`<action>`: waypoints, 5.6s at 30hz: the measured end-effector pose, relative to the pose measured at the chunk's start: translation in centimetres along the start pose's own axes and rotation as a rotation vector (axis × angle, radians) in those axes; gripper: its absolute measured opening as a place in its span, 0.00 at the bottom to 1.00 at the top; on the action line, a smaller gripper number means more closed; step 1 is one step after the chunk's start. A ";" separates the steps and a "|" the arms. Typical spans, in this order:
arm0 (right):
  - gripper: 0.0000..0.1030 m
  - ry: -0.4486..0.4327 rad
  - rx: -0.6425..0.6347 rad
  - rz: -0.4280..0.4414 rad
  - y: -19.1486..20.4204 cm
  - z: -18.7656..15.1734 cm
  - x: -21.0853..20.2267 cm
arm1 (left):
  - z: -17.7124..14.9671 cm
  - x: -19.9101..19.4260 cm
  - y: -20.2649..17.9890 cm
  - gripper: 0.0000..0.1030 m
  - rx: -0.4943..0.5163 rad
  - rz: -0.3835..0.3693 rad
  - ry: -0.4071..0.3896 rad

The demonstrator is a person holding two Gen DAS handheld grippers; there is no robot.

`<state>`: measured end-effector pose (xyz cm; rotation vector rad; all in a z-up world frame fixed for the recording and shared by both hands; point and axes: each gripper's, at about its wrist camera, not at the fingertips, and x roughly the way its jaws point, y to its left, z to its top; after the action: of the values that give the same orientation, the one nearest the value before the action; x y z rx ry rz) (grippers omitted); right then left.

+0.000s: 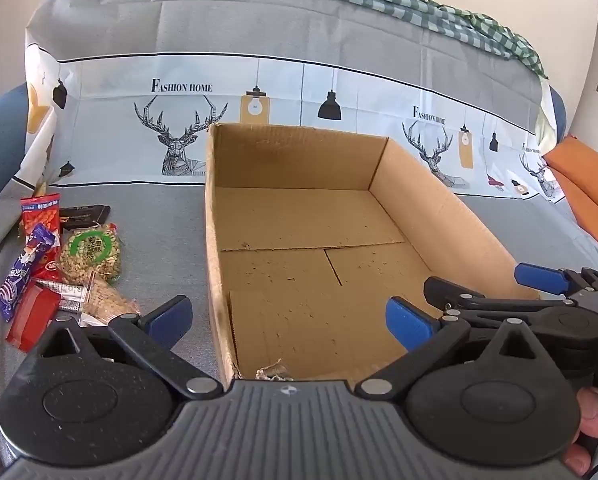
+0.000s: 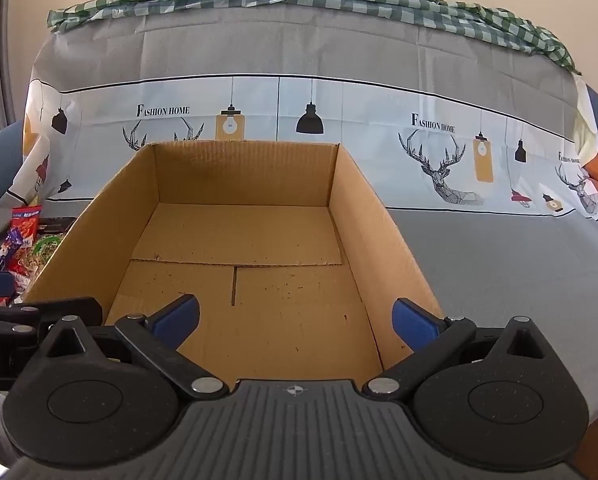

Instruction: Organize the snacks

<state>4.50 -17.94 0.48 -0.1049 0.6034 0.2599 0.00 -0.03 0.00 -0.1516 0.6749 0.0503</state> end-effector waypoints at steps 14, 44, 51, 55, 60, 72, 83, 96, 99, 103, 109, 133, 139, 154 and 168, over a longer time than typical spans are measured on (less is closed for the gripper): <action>0.93 -0.013 -0.004 0.000 0.3 -0.1 -0.1 | -0.5 0.2 0.0 1.00 0.014 -0.040 0.001; 0.62 -0.176 -0.048 0.261 8.4 1.7 -3.1 | 6.9 -2.4 13.7 0.30 0.006 -0.077 -0.043; 0.62 -0.165 -0.139 0.427 15.1 1.2 -3.0 | 4.2 2.4 23.5 0.23 -0.306 0.024 0.182; 0.60 -0.105 -0.205 0.493 18.6 -0.2 -1.7 | 3.6 3.0 25.7 0.23 -0.369 0.049 0.221; 0.60 -0.048 -0.291 0.513 21.6 -2.1 0.7 | 3.5 3.2 26.1 0.23 -0.320 0.135 0.214; 0.69 0.075 -0.412 0.539 25.3 -4.8 5.8 | 2.6 5.5 27.2 0.47 -0.360 0.142 0.292; 0.51 0.155 -0.422 0.547 26.0 -5.5 7.5 | 2.0 6.9 28.0 0.58 -0.414 0.184 0.368; 0.36 0.162 -0.423 0.577 24.6 -4.6 5.5 | 2.0 9.2 25.9 0.67 -0.266 0.267 0.419; 0.41 0.199 -0.406 0.578 24.4 -4.7 6.0 | 1.6 9.8 25.6 0.68 -0.222 0.275 0.435; 0.48 0.226 -0.367 0.579 24.5 -5.0 6.8 | 1.5 9.8 25.7 0.68 -0.215 0.280 0.432; 0.48 0.231 -0.367 0.565 25.1 -5.7 7.6 | 1.5 9.7 25.4 0.68 -0.193 0.293 0.424; 0.38 0.224 -0.392 0.554 24.6 -5.6 6.5 | 1.5 9.5 25.1 0.51 -0.182 0.254 0.427; 0.38 0.220 -0.396 0.553 24.6 -5.6 6.5 | 1.4 9.7 24.6 0.50 -0.156 0.262 0.424; 0.37 0.019 -0.322 0.556 22.0 -3.3 2.6 | 4.0 3.9 23.5 0.47 -0.211 0.190 0.179; 0.37 -0.133 -0.203 0.518 16.0 2.1 -2.1 | 6.0 0.0 22.5 0.47 -0.246 0.172 0.042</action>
<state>-0.39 -2.58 3.03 -0.1249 0.4623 0.8243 1.63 23.12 1.86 -0.3317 0.7209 0.2971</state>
